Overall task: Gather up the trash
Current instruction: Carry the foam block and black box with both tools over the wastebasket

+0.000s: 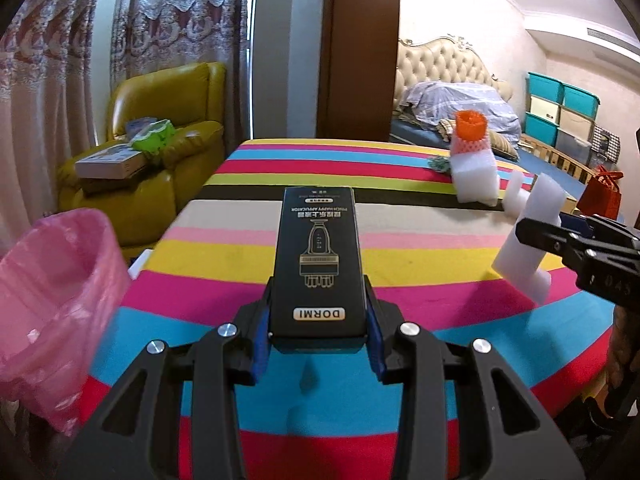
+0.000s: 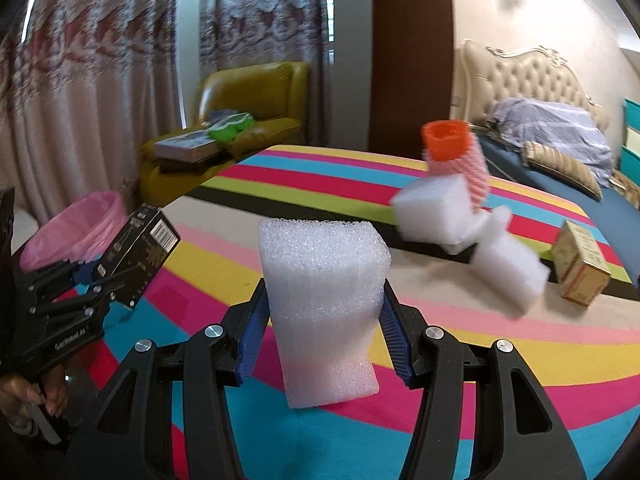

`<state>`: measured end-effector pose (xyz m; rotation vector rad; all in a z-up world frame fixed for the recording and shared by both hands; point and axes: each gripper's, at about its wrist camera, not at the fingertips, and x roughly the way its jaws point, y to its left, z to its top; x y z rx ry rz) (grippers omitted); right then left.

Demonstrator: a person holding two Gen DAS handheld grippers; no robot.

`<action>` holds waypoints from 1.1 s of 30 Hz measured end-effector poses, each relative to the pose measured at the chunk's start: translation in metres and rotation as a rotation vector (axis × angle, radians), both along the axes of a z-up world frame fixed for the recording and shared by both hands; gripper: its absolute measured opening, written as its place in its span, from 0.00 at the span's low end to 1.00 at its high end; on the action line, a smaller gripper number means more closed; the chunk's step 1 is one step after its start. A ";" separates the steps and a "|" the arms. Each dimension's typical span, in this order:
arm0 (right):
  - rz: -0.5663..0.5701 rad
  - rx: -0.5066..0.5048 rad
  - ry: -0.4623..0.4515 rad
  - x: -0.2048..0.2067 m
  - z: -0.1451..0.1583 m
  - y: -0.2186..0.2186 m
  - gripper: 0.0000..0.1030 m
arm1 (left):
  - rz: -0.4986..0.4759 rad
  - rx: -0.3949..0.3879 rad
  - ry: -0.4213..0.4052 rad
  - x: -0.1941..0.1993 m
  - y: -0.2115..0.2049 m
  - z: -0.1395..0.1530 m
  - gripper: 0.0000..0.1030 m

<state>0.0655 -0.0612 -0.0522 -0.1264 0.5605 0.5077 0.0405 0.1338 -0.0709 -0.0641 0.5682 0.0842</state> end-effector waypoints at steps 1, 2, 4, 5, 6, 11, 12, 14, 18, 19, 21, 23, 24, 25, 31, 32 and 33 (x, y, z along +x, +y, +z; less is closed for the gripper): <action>0.010 -0.002 0.001 -0.003 0.000 0.003 0.51 | 0.009 0.002 -0.002 -0.004 0.004 0.000 0.36; 0.029 -0.004 0.003 -0.006 -0.001 0.008 0.51 | 0.013 0.001 -0.003 -0.007 0.007 0.000 0.36; 0.054 -0.011 0.004 -0.009 0.000 0.016 0.51 | 0.025 0.004 -0.008 -0.015 0.012 0.001 0.36; 0.063 -0.017 0.003 -0.012 -0.001 0.019 0.51 | 0.031 0.010 -0.011 -0.017 0.016 0.003 0.36; 0.071 -0.023 0.002 -0.013 -0.001 0.022 0.51 | 0.035 0.017 -0.014 -0.020 0.017 0.003 0.36; 0.110 -0.029 0.013 -0.020 -0.001 0.037 0.51 | 0.064 0.022 -0.027 -0.029 0.032 0.008 0.37; 0.121 -0.032 0.013 -0.021 0.000 0.040 0.51 | 0.068 0.022 -0.030 -0.030 0.033 0.009 0.37; 0.139 -0.042 0.009 -0.023 0.001 0.047 0.51 | 0.081 0.022 -0.038 -0.034 0.039 0.013 0.37; 0.182 -0.059 -0.001 -0.028 0.004 0.063 0.51 | 0.110 0.038 -0.055 -0.041 0.053 0.022 0.37; 0.193 -0.063 -0.003 -0.029 0.005 0.067 0.51 | 0.117 0.040 -0.058 -0.043 0.057 0.023 0.37; 0.221 -0.071 -0.008 -0.033 0.007 0.078 0.51 | 0.140 0.048 -0.064 -0.045 0.066 0.028 0.37; 0.251 -0.073 -0.012 -0.035 0.010 0.089 0.51 | 0.155 0.050 -0.067 -0.046 0.074 0.031 0.37; 0.265 -0.073 -0.012 -0.036 0.011 0.093 0.51 | 0.163 0.051 -0.067 -0.047 0.078 0.033 0.37; 0.278 -0.073 -0.013 -0.037 0.012 0.099 0.51 | 0.174 0.054 -0.070 -0.050 0.083 0.035 0.37; 0.367 -0.054 -0.007 -0.041 0.025 0.133 0.51 | 0.254 0.068 -0.088 -0.062 0.120 0.043 0.37; 0.385 -0.060 -0.016 -0.043 0.027 0.141 0.51 | 0.272 0.070 -0.089 -0.064 0.127 0.044 0.37; 0.395 -0.064 -0.020 -0.045 0.028 0.147 0.51 | 0.281 0.071 -0.090 -0.065 0.131 0.046 0.37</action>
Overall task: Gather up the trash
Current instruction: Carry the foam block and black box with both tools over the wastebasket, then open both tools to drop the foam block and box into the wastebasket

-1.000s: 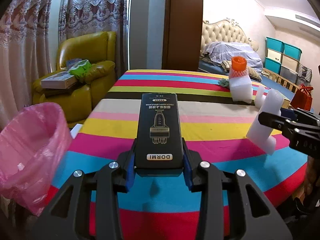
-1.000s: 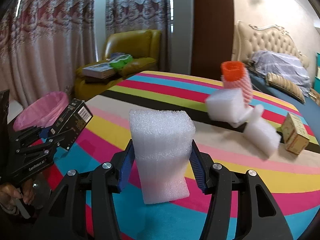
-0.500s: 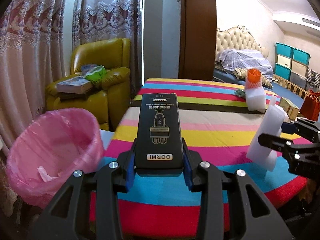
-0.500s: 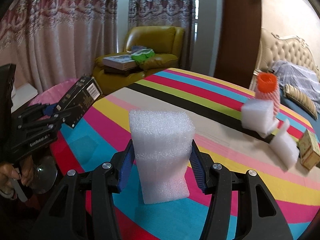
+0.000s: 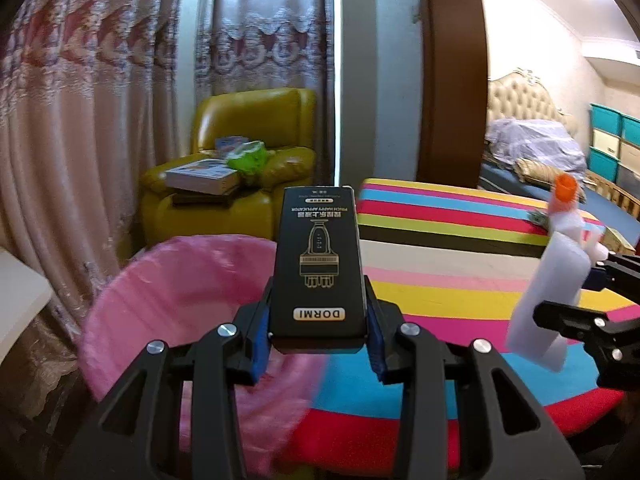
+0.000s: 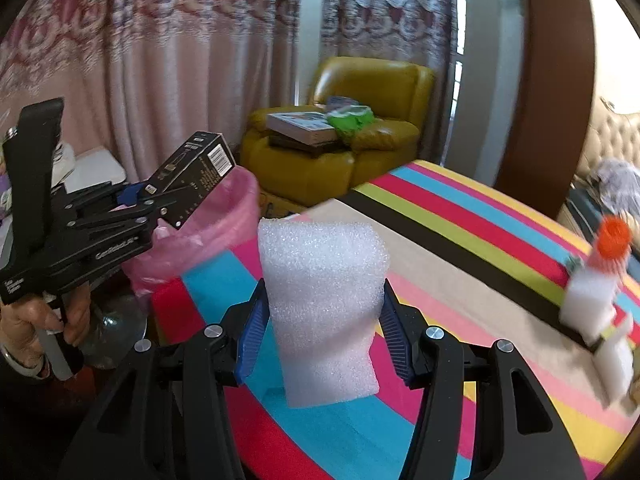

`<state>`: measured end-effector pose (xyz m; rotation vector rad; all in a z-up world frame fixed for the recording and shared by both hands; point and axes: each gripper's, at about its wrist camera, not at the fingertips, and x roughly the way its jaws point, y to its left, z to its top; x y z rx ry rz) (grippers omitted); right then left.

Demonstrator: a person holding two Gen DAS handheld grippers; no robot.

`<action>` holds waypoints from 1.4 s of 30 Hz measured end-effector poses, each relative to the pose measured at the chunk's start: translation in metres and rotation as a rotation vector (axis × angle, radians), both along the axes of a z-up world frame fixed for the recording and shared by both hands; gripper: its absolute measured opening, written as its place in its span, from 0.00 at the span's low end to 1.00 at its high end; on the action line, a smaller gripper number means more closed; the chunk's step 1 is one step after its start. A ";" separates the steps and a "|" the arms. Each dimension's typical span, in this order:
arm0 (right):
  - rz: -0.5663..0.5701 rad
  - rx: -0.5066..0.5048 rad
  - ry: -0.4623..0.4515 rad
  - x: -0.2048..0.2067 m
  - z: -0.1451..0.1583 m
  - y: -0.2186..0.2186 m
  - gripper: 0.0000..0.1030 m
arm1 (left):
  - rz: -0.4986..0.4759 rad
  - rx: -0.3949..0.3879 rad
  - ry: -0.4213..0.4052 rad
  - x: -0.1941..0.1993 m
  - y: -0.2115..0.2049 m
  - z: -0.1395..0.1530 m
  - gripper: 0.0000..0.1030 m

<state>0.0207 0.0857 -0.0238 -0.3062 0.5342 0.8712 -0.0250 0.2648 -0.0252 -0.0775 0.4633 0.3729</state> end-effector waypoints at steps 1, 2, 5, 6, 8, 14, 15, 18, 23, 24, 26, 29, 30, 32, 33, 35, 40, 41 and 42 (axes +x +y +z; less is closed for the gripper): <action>0.012 -0.003 -0.004 -0.001 0.001 0.005 0.51 | 0.020 0.001 -0.003 -0.003 0.008 0.001 0.37; 0.029 -0.005 -0.007 -0.003 0.003 0.013 0.51 | 0.032 0.002 -0.005 -0.005 0.014 0.002 0.37; 0.065 -0.008 -0.005 -0.006 0.005 0.030 0.51 | 0.066 0.005 0.000 -0.010 0.031 0.004 0.37; 0.074 -0.008 -0.004 -0.006 0.006 0.035 0.51 | 0.076 0.006 0.004 -0.010 0.036 0.004 0.37; 0.095 -0.006 0.005 -0.006 0.009 0.047 0.51 | 0.104 0.001 0.005 -0.015 0.049 0.003 0.37; 0.147 0.003 0.021 -0.001 0.015 0.086 0.51 | 0.159 -0.041 0.022 -0.024 0.085 -0.005 0.37; 0.153 0.006 0.025 0.000 0.017 0.091 0.51 | 0.167 -0.045 0.025 -0.025 0.089 -0.007 0.37; 0.176 0.022 0.040 0.002 0.022 0.111 0.51 | 0.188 -0.081 0.031 -0.032 0.106 -0.012 0.37; 0.208 0.042 0.063 0.007 0.026 0.145 0.51 | 0.180 -0.104 0.058 -0.030 0.122 -0.020 0.37; 0.210 0.045 0.069 0.009 0.027 0.152 0.51 | 0.182 -0.110 0.062 -0.030 0.126 -0.022 0.37; 0.216 0.057 0.095 0.015 0.027 0.163 0.51 | 0.190 -0.121 0.063 -0.029 0.133 -0.024 0.37; 0.232 0.079 0.135 0.023 0.029 0.183 0.52 | 0.202 -0.135 0.061 -0.027 0.137 -0.025 0.37; 0.233 0.083 0.140 0.024 0.030 0.187 0.52 | 0.202 -0.137 0.063 -0.026 0.139 -0.025 0.37; 0.243 0.103 0.165 0.030 0.032 0.197 0.53 | 0.208 -0.130 0.067 -0.024 0.142 -0.024 0.37; 0.247 0.114 0.180 0.033 0.033 0.202 0.53 | 0.213 -0.127 0.069 -0.024 0.144 -0.024 0.38; 0.238 0.128 0.200 0.040 0.036 0.210 0.70 | 0.223 -0.134 0.072 -0.023 0.147 -0.024 0.41; 0.207 0.193 0.185 0.048 0.052 0.194 0.79 | 0.269 -0.141 0.059 -0.034 0.149 -0.027 0.69; 0.194 0.195 0.165 0.049 0.055 0.186 0.79 | 0.274 -0.138 0.060 -0.036 0.148 -0.027 0.71; 0.186 0.196 0.150 0.049 0.058 0.179 0.79 | 0.280 -0.135 0.058 -0.039 0.146 -0.028 0.77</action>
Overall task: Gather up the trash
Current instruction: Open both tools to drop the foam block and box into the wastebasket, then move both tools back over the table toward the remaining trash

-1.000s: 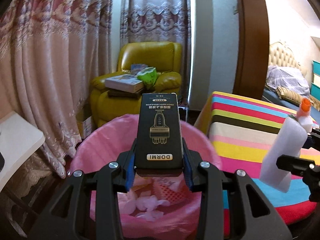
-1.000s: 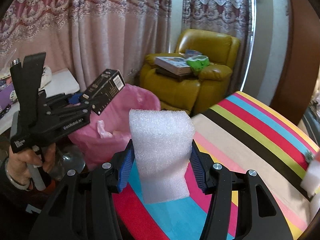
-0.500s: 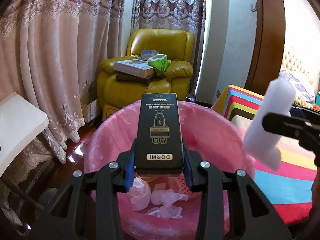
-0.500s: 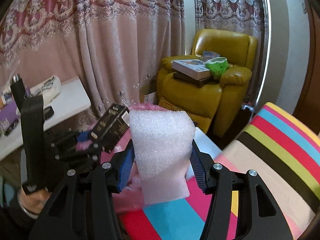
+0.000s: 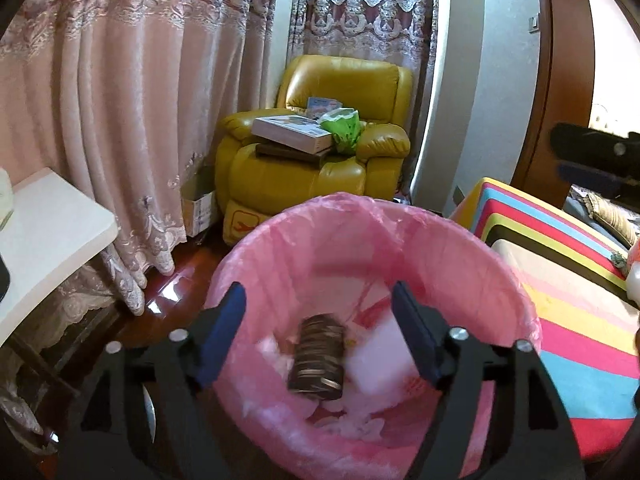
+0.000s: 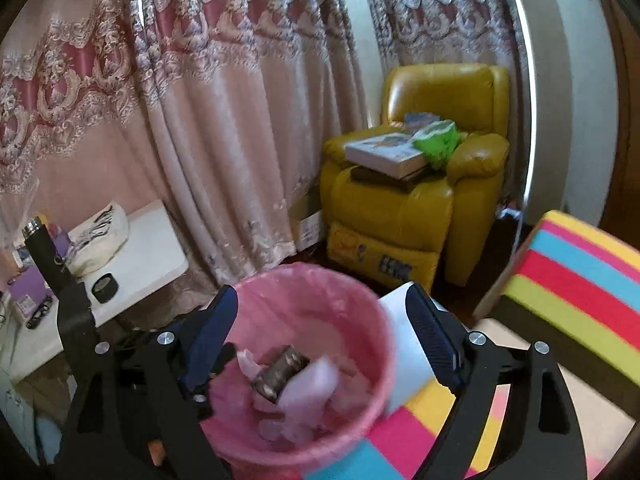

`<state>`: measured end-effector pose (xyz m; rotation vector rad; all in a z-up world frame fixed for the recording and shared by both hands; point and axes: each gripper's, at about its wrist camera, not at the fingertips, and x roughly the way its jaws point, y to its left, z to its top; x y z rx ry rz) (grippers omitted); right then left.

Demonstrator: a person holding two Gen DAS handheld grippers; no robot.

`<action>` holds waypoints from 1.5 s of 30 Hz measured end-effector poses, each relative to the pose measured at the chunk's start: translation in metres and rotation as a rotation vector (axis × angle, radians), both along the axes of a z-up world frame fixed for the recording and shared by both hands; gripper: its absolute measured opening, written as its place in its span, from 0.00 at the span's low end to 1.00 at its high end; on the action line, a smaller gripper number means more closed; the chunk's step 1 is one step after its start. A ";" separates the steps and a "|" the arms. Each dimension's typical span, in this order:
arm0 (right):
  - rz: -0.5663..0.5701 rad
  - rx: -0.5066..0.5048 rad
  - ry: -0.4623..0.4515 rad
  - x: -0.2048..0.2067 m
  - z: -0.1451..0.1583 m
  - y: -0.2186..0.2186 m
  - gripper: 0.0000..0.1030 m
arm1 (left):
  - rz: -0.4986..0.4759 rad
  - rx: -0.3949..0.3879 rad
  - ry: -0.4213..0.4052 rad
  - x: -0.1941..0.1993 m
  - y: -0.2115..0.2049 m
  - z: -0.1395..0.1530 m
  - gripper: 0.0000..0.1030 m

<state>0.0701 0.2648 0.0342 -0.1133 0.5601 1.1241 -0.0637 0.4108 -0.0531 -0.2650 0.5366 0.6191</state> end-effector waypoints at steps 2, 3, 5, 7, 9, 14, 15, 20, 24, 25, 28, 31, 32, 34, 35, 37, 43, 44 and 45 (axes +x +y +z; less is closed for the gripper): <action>-0.020 0.009 -0.024 0.000 0.005 -0.020 0.79 | 0.022 0.011 -0.007 -0.005 -0.005 0.001 0.87; -0.027 0.013 -0.032 0.000 0.006 -0.029 0.79 | 0.031 0.015 -0.012 -0.007 -0.008 0.002 0.91; -0.051 0.009 -0.045 0.001 0.006 -0.050 0.79 | 0.030 0.019 -0.023 -0.009 -0.016 0.006 0.94; -0.073 0.001 -0.064 0.000 0.002 -0.075 0.80 | 0.011 0.023 -0.036 -0.008 -0.027 0.012 0.95; -0.100 -0.018 -0.093 -0.002 -0.003 -0.093 0.80 | -0.038 0.037 -0.059 -0.003 -0.048 0.020 0.95; -0.191 -0.088 -0.140 -0.001 -0.026 -0.150 0.81 | -0.225 0.054 -0.041 0.032 -0.106 0.024 0.95; -0.213 -0.102 -0.141 0.002 -0.030 -0.162 0.81 | -0.262 0.054 -0.027 0.041 -0.117 0.022 0.95; -0.357 -0.133 -0.106 0.018 -0.047 -0.238 0.81 | -0.469 0.029 0.043 0.093 -0.189 0.005 0.95; -0.497 -0.137 -0.070 0.035 -0.056 -0.303 0.81 | -0.594 -0.057 0.062 0.129 -0.237 -0.002 0.95; -0.528 -0.129 -0.052 0.039 -0.057 -0.318 0.81 | -0.619 -0.077 0.059 0.139 -0.249 -0.002 0.95; -0.642 -0.118 -0.019 0.049 -0.064 -0.366 0.82 | -0.672 -0.117 0.055 0.166 -0.286 -0.006 0.95; -0.750 -0.119 0.007 0.057 -0.073 -0.412 0.82 | -0.691 -0.141 0.074 0.190 -0.313 -0.013 0.95; -0.801 -0.125 0.014 0.060 -0.076 -0.430 0.82 | -0.694 -0.138 0.080 0.198 -0.323 -0.015 0.95; -0.897 -0.136 0.030 0.068 -0.077 -0.457 0.82 | -0.694 -0.119 0.090 0.206 -0.336 -0.021 0.95; -0.934 -0.139 0.034 0.073 -0.080 -0.470 0.82 | -0.690 -0.106 0.103 0.210 -0.341 -0.026 0.95; -1.015 -0.140 0.050 0.081 -0.085 -0.498 0.82 | -0.703 -0.120 0.161 0.221 -0.346 -0.034 0.95; -1.113 -0.149 0.131 0.120 -0.098 -0.541 0.82 | -0.672 -0.170 0.143 0.223 -0.333 -0.036 0.94; -1.118 -0.153 0.141 0.127 -0.099 -0.545 0.82 | -0.673 -0.172 0.148 0.222 -0.332 -0.035 0.94; -1.121 -0.158 0.149 0.134 -0.101 -0.547 0.82 | -0.671 -0.170 0.153 0.222 -0.332 -0.035 0.94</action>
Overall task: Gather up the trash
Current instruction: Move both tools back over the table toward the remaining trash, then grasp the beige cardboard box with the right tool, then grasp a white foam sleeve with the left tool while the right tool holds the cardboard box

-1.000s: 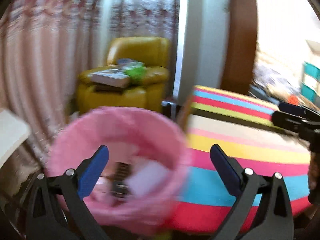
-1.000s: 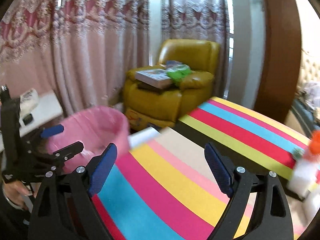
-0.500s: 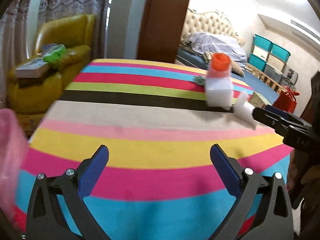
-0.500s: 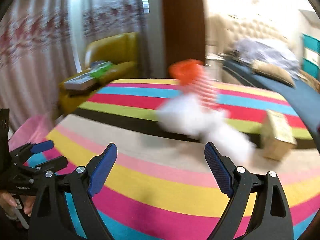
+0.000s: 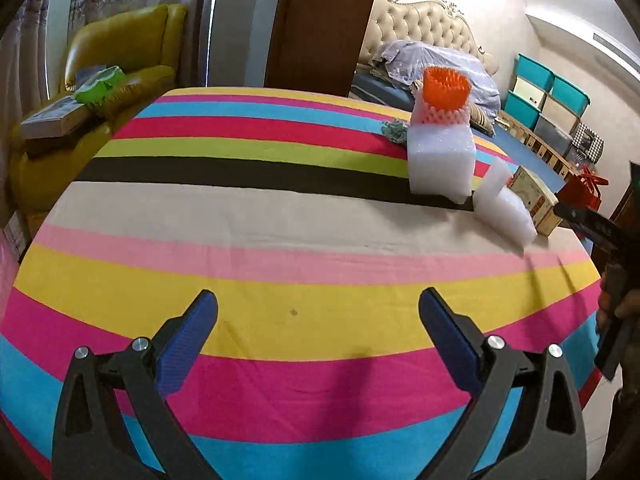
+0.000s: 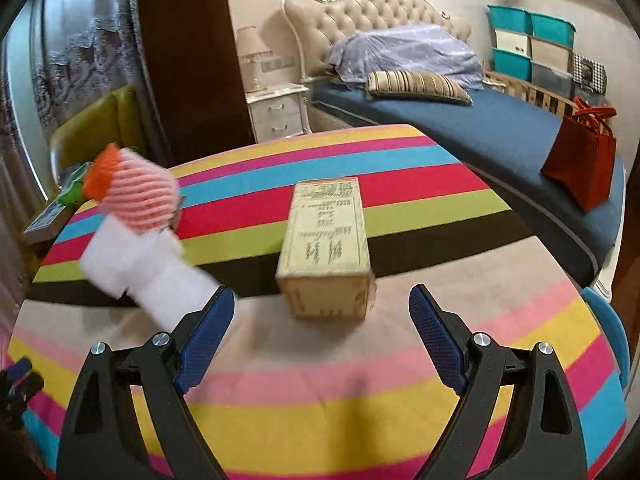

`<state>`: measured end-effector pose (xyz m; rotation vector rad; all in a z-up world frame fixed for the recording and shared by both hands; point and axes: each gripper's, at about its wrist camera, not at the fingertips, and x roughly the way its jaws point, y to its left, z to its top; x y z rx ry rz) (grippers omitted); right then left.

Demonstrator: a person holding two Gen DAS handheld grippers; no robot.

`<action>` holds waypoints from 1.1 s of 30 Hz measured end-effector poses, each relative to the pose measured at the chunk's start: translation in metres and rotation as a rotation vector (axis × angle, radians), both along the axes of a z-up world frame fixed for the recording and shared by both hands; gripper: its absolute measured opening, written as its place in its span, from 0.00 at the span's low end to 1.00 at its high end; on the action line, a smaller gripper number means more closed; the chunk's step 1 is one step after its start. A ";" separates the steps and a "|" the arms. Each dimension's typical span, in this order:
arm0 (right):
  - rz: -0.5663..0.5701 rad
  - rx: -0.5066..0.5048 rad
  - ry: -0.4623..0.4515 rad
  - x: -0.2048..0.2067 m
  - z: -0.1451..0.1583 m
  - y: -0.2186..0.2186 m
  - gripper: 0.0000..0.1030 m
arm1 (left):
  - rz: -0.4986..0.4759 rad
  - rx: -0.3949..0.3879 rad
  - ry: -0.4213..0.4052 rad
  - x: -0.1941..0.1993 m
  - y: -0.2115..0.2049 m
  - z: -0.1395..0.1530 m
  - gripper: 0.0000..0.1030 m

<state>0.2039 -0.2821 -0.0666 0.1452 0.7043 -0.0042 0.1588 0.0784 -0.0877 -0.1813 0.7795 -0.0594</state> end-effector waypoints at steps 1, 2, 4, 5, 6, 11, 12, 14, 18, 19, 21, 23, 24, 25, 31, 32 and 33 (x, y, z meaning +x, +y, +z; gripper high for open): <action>-0.004 -0.002 0.008 0.006 -0.001 -0.001 0.82 | 0.004 0.005 0.003 0.000 0.000 0.000 0.94; -0.010 -0.004 0.020 0.014 -0.003 -0.001 0.82 | 0.004 0.006 0.002 -0.001 0.000 0.000 0.94; -0.016 -0.007 0.038 0.030 -0.007 -0.002 0.82 | 0.013 0.014 -0.001 -0.002 0.000 0.000 0.94; -0.018 -0.019 0.049 0.037 -0.009 0.000 0.82 | 0.016 0.018 -0.004 -0.003 0.000 0.001 0.94; -0.022 -0.035 0.058 0.043 -0.010 0.002 0.82 | 0.014 0.022 -0.002 -0.003 -0.001 0.001 0.94; -0.026 -0.061 0.132 0.068 -0.022 0.002 0.73 | 0.017 0.037 0.016 -0.001 -0.002 -0.001 0.91; -0.020 -0.049 0.136 0.069 -0.023 0.000 0.66 | 0.015 0.043 0.019 -0.001 -0.003 -0.001 0.91; -0.004 -0.039 0.130 0.064 -0.022 -0.003 0.49 | 0.005 0.051 0.018 -0.001 -0.005 -0.001 0.91; 0.035 -0.054 0.078 0.032 -0.015 -0.004 0.49 | 0.003 0.058 0.025 -0.001 -0.006 -0.001 0.91; 0.046 -0.052 0.068 0.019 -0.014 -0.005 0.49 | -0.002 0.060 0.034 0.000 -0.006 -0.002 0.91; 0.047 -0.063 0.057 0.003 -0.014 -0.007 0.49 | -0.009 0.070 0.059 0.004 -0.008 -0.004 0.91; 0.044 -0.062 0.051 -0.014 -0.014 -0.011 0.48 | -0.017 0.088 0.066 0.005 -0.012 -0.004 0.91; 0.038 -0.053 0.044 -0.021 -0.013 -0.014 0.48 | -0.022 0.093 0.067 0.005 -0.014 -0.004 0.91; 0.032 -0.059 0.037 -0.026 -0.013 -0.016 0.48 | -0.030 0.108 0.067 0.006 -0.019 -0.002 0.92; 0.010 -0.041 0.077 -0.036 -0.027 -0.026 0.48 | -0.089 0.025 0.063 0.020 -0.065 0.015 0.92; -0.007 -0.024 0.045 -0.042 -0.024 -0.030 0.48 | -0.095 0.012 0.057 0.025 -0.078 0.019 0.92; -0.018 -0.020 0.034 -0.046 -0.022 -0.033 0.48 | -0.098 0.001 0.059 0.029 -0.088 0.020 0.92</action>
